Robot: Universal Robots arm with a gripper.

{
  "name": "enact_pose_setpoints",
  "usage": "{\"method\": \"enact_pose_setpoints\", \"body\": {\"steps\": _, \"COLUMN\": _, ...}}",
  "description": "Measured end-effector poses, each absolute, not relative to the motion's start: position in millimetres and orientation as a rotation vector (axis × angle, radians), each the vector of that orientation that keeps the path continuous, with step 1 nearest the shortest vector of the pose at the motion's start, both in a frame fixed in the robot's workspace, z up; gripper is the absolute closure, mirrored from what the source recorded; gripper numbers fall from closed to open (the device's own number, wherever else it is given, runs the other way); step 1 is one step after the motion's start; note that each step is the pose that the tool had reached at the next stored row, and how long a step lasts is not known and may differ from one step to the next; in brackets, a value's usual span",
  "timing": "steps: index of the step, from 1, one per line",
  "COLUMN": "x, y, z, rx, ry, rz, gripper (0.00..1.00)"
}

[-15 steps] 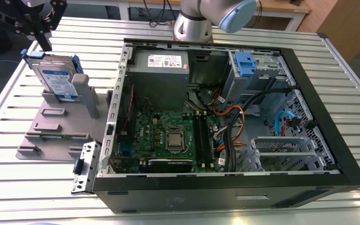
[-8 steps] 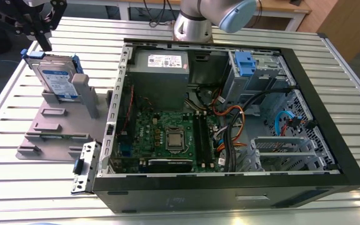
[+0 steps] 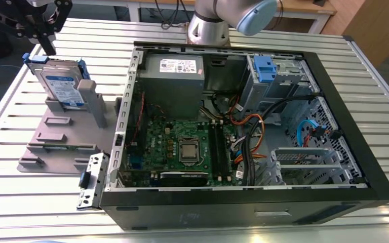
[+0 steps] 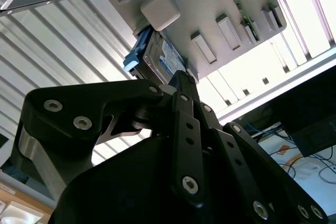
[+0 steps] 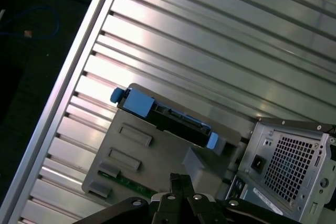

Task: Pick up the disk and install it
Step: 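Pick up the disk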

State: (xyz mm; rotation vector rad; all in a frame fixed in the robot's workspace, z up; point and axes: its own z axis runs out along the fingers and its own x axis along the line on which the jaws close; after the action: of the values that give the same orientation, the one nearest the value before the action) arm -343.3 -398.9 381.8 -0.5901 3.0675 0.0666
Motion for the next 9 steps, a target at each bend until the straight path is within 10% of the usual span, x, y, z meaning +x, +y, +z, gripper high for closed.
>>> {"method": "enact_pose_setpoints", "body": {"steps": 9, "x": -343.3, "y": -398.9, "z": 381.8, "rx": -0.63, "ry": 3.06, "rz": 0.067, "gripper": 0.89}}
